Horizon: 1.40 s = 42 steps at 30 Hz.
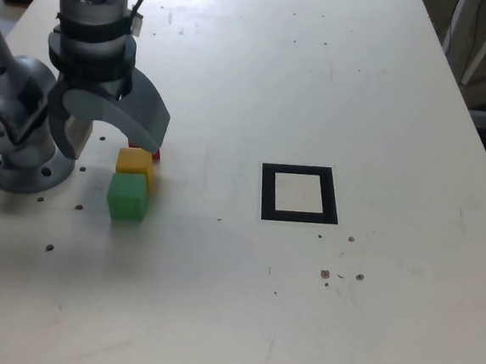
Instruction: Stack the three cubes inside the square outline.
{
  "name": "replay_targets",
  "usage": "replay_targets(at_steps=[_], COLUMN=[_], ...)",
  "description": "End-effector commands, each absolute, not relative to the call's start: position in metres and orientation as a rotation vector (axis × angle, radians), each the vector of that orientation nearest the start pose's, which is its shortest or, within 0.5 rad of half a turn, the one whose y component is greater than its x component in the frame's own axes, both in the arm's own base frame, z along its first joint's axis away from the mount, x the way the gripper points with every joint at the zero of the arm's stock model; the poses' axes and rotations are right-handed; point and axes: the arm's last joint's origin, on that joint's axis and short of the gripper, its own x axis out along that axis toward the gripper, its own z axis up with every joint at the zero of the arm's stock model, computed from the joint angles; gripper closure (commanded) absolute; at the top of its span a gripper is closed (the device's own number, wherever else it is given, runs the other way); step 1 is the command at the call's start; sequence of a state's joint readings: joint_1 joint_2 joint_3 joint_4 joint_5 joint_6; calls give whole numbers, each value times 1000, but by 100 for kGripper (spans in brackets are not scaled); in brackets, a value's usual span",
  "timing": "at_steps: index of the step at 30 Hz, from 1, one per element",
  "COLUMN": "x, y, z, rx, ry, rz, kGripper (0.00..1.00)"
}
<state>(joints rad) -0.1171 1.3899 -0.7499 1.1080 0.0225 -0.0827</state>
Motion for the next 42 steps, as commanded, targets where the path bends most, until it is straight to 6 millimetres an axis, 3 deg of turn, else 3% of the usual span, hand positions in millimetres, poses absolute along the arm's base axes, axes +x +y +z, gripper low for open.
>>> replay_targets(at_steps=[1,29,42], x=[124,127,127], y=[-14,-13,-1], z=[248,254,257], rx=[61,77,102], ry=[1737,1723,1704], rz=[1,22,111], kGripper=[1,1,1])
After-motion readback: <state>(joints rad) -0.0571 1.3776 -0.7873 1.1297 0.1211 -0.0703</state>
